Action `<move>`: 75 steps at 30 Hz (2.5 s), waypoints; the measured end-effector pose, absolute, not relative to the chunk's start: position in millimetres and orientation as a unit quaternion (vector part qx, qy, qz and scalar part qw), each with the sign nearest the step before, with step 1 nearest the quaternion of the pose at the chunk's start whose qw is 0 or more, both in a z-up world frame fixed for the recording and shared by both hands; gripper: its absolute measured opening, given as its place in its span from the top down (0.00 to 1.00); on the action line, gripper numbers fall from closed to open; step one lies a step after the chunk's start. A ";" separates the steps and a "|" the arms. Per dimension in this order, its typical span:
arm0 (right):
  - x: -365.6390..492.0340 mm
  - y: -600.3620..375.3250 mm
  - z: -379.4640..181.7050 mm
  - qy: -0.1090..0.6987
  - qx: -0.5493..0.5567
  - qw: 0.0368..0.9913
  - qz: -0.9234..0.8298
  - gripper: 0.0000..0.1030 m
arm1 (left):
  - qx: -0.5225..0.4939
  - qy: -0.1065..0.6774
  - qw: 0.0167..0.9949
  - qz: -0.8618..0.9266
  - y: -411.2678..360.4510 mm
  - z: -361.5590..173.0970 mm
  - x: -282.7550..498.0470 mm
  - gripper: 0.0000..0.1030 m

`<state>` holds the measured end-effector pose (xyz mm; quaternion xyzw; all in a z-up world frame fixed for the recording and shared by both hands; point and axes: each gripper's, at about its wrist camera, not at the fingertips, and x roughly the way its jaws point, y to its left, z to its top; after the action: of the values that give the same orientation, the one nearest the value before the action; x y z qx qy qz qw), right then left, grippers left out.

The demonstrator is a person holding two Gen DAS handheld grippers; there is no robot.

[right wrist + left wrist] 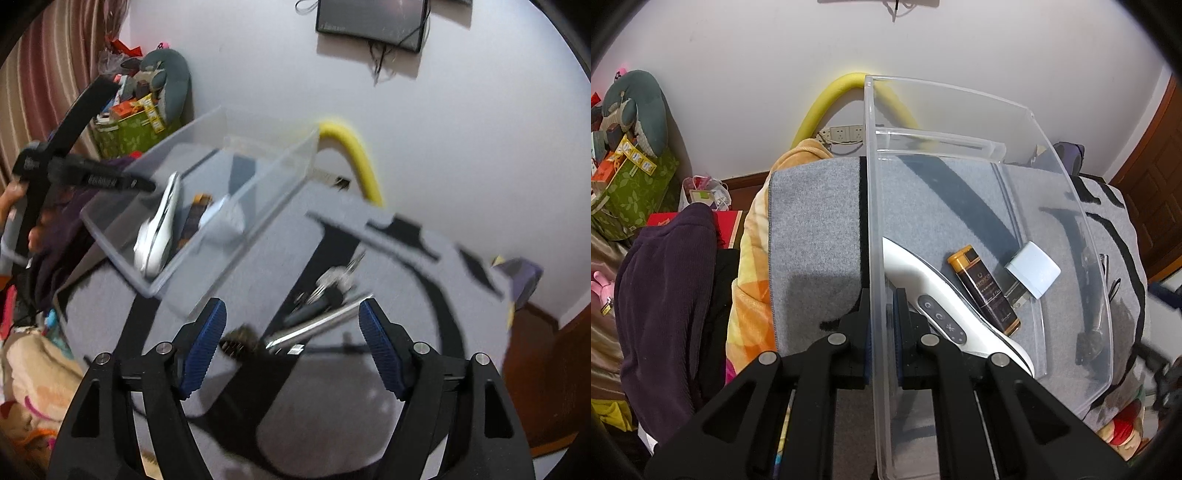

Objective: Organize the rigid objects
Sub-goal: 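Grasp the small dark brush-like object with the right tool, then drop the dark brush-like object into the box with the right tool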

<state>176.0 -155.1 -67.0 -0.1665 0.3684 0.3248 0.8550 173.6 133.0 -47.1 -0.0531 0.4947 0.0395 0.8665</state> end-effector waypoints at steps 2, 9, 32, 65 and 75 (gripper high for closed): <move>173.3 -153.4 -76.1 0.380 -0.158 0.845 0.341 0.31 | -0.053 0.495 0.866 0.040 132.8 -46.9 173.7 0.93; 166.4 -136.6 -110.2 0.413 -0.155 0.817 0.372 0.53 | -0.053 0.495 0.866 0.040 132.7 -46.8 173.7 0.93; 174.6 -138.5 -61.3 0.350 -0.134 0.858 0.352 0.70 | -0.055 0.495 0.867 0.039 134.8 -47.0 174.7 0.93; 219.5 -4.2 -75.3 0.381 -0.172 0.814 0.404 0.70 | -0.060 0.493 0.867 0.037 136.7 -50.0 172.6 0.93; 216.1 -48.2 -43.4 0.357 -0.140 0.837 0.390 0.51 | -0.058 0.493 0.867 0.037 136.2 -50.6 172.2 0.93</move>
<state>216.1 -48.2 -43.4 -0.1398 0.3566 0.3905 0.8371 172.2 136.2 -50.6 -0.0584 0.4933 0.0374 0.8671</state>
